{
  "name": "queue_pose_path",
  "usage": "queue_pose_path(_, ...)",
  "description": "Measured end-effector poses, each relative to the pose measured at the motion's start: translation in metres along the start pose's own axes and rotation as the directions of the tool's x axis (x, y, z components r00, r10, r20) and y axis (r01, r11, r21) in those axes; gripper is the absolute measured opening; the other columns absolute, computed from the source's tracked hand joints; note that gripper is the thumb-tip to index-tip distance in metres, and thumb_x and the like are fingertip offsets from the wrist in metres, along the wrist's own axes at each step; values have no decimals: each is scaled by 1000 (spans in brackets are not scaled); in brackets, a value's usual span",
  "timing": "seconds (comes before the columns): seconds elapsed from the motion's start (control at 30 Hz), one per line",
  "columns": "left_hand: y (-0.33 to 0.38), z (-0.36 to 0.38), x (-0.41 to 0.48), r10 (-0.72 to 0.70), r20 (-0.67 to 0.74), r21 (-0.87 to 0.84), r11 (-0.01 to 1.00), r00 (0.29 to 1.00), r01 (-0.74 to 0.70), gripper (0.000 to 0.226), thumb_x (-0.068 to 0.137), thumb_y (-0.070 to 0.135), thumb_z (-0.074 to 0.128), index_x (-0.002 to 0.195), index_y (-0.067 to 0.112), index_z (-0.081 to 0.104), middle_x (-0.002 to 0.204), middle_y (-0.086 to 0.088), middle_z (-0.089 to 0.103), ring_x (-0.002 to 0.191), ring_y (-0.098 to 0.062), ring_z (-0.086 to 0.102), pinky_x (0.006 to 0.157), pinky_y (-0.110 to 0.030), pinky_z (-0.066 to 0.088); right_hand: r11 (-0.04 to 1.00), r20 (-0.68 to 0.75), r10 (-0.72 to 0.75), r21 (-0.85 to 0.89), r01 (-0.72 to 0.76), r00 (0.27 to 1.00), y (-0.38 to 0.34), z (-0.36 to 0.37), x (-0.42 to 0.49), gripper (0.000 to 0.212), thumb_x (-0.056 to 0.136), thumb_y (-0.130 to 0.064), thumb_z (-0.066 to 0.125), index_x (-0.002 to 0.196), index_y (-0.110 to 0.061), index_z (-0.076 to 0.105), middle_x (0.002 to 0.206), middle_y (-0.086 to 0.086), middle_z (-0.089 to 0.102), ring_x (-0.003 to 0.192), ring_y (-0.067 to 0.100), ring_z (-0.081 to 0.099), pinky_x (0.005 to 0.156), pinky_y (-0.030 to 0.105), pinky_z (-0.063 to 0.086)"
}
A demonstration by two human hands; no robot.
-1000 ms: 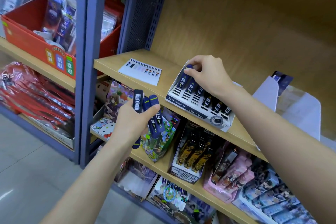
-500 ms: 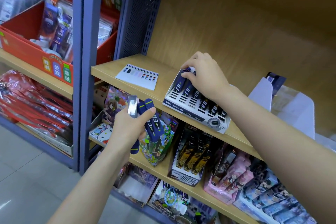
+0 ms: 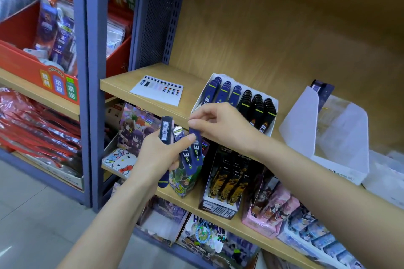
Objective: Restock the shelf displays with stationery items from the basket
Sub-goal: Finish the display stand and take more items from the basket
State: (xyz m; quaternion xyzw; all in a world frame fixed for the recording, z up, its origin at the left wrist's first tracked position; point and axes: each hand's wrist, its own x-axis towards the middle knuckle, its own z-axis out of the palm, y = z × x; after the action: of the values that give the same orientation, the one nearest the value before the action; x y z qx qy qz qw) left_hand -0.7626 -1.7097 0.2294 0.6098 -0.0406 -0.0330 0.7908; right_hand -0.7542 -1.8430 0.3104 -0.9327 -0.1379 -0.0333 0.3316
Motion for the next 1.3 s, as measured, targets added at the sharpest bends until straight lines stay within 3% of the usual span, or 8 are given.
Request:
queue_pose_path(0.17,-1,-1,3,1,-66,-15,1000,998,-2,35,88,19,66,95,-14,57,43,5,34,39,-11,24,38,-18,27,999,-394,-46,-20,41,918,3,-44,-1,15,83,-17,71,76,-25,61,78,4,66,72,19,65,73,25,54)
queue_pose_path(0.27,1,2,1,5,-78,-71,997,997,-10,28,94,22,57,94,-6,56,42,4,54,38,-11,26,37,-18,27,982,-518,-129,-187,35,845,9,-69,3,11,83,-19,71,79,-23,62,76,-6,63,66,1,57,68,10,47)
queue_pose_path(0.4,1,3,2,24,-111,-89,995,993,-34,18,95,25,54,91,8,50,50,0,63,37,-10,30,37,-20,31,955,-484,-122,-295,-30,866,22,-78,11,9,84,-20,71,81,-20,63,73,-11,59,62,-1,54,65,4,43)
queue_pose_path(0.7,-1,1,3,52,-145,-43,997,988,-59,21,94,21,57,105,5,50,69,-4,67,35,-1,45,35,-15,35,941,-425,-73,-329,-79,902,33,-75,21,10,83,-26,72,79,-22,63,70,-11,61,67,-3,55,61,3,39)
queue_pose_path(0.83,-2,-2,3,46,-185,-44,998,982,-55,13,93,18,60,94,9,51,72,-4,59,36,0,42,36,-14,35,901,-372,-65,-421,-106,926,31,-80,24,11,84,-29,70,79,-24,62,77,-5,66,77,10,60,71,25,47)
queue_pose_path(0.97,-5,-4,6,43,-201,-47,997,979,-53,14,90,17,63,87,12,51,77,-11,62,40,-6,36,39,-20,33,833,-311,-52,-537,-130,949,29,-81,24,10,83,-31,70,78,-26,63,76,-9,63,83,16,61,75,33,49)
queue_pose_path(1.13,-7,-4,7,49,-203,-54,997,978,-62,21,90,16,63,97,-1,55,50,3,52,38,-10,32,38,-20,31,842,-325,-24,-516,-156,946,25,-78,27,10,80,-33,74,85,-24,72,78,-8,66,83,14,62,73,29,47)
queue_pose_path(1.3,-7,-2,5,33,-211,-76,996,977,-50,16,92,20,62,81,10,55,52,-3,49,38,-11,34,43,-24,32,792,-319,-35,-586,-168,947,20,-76,29,14,80,-33,73,91,-24,75,84,-4,69,85,16,61,69,27,41)
